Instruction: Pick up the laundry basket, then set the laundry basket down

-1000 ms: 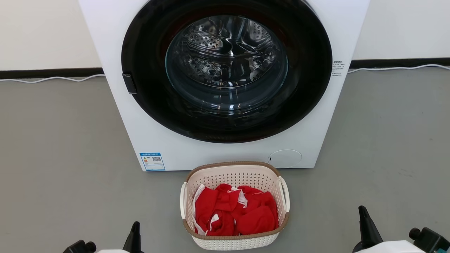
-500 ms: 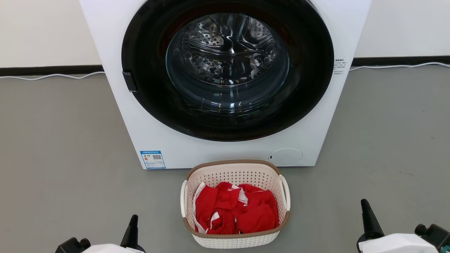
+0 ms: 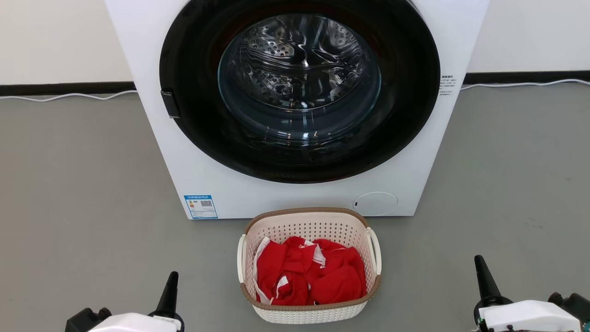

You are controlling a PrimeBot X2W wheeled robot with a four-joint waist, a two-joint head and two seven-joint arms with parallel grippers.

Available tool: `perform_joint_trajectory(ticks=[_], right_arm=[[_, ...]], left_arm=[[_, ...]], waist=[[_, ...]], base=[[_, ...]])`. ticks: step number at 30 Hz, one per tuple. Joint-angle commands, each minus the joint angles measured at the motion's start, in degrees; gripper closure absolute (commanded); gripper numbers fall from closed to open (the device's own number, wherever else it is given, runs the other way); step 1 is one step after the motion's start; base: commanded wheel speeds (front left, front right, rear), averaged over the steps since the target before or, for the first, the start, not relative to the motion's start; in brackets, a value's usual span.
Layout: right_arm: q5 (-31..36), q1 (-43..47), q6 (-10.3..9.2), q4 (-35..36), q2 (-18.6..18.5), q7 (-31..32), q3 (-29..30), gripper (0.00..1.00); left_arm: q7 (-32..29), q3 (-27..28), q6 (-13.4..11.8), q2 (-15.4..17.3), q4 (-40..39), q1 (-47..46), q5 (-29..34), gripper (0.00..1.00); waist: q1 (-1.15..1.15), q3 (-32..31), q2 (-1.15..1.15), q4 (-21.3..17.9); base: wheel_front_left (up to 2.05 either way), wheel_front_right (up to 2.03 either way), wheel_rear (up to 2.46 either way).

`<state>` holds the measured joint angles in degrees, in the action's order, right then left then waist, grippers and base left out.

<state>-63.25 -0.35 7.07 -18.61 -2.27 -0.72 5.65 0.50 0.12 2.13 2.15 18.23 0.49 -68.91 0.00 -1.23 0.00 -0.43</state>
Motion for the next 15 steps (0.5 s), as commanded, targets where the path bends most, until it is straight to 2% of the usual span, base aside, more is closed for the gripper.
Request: perform_joint_trajectory(ticks=[1, 15], right_arm=[[-2.21, -3.17, 0.29, 2.04, -0.48, 0.63, -0.58, 1.0], [-11.17, -4.06, 0.33, 2.89, -0.52, 2.83, -0.1, 1.0]], left_arm=[[-0.43, 1.69, 1.02, 0.51, -1.89, -3.53, -1.92, 1.0], [-2.63, 3.27, 2.47, 0.58, -2.65, -4.59, -9.08, 1.0]], waist=[[0.0, 0.06, 0.0, 0.02], [0.0, 0.51, 0.0, 0.16]], base=[[0.0, 0.0, 0.0], [0.0, 0.0, 0.0]])
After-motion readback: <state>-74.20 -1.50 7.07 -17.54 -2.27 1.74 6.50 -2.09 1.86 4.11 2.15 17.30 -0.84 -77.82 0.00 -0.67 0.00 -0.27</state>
